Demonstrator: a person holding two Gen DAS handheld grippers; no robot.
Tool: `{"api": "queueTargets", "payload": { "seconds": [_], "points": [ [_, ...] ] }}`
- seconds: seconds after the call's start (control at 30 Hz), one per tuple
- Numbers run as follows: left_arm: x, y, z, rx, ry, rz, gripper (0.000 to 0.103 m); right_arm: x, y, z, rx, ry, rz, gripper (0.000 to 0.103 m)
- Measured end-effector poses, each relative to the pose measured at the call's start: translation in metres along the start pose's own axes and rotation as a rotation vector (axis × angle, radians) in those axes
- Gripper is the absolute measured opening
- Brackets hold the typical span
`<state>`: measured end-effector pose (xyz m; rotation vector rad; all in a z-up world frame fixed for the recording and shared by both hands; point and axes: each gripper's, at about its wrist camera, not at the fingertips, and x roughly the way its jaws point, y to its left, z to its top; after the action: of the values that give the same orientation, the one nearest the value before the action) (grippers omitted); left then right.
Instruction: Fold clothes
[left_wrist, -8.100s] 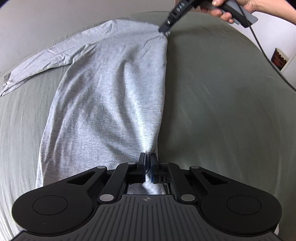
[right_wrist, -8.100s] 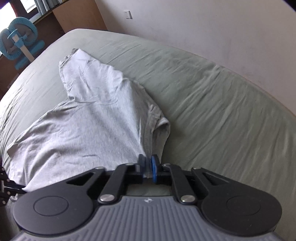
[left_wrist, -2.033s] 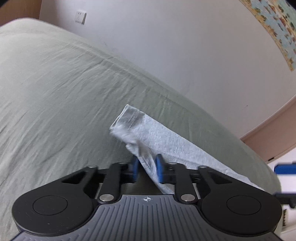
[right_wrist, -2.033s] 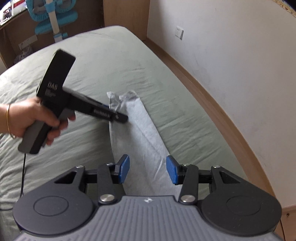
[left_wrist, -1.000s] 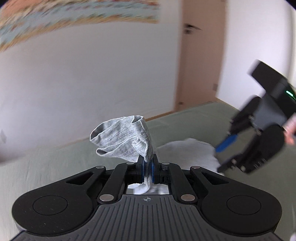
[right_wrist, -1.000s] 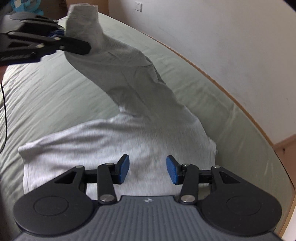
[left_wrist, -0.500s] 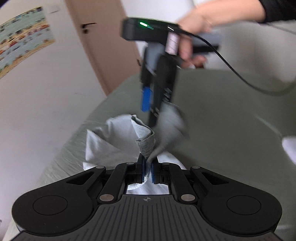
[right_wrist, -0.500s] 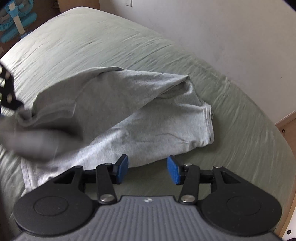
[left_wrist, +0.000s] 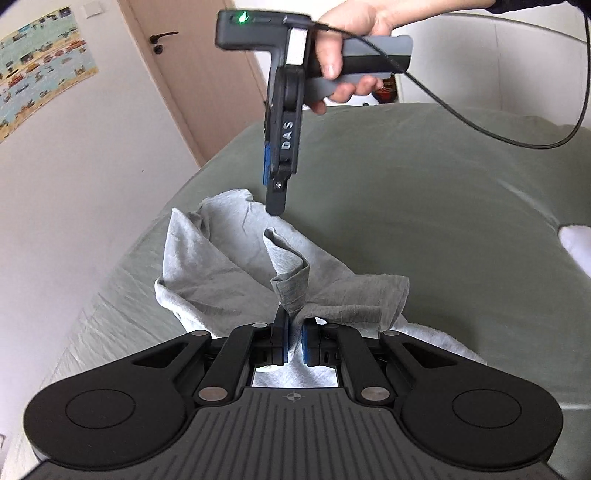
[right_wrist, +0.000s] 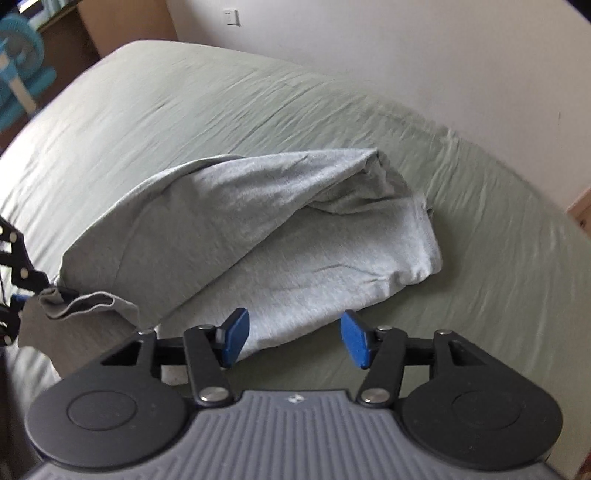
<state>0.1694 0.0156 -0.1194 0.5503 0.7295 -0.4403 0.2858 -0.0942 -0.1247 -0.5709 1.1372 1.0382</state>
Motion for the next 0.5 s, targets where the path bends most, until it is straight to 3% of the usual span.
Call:
{"api": "queueTargets", "payload": {
  "seconds": [0.13, 0.27, 0.5],
  "points": [
    [-0.009, -0.011, -0.013, 0.041, 0.038, -0.011, 0.006, 0.007, 0.001, 0.005, 0.011, -0.017, 0.031, 0.059],
    [-0.012, -0.011, -0.02, 0.017, 0.061, -0.01, 0.006, 0.011, -0.01, 0.015, 0.075, -0.047, 0.055, 0.059],
    [0.0, 0.006, -0.024, -0.034, 0.078, -0.017, 0.007, 0.04, -0.056, 0.052, 0.368, -0.095, 0.148, 0.059]
  ]
}}
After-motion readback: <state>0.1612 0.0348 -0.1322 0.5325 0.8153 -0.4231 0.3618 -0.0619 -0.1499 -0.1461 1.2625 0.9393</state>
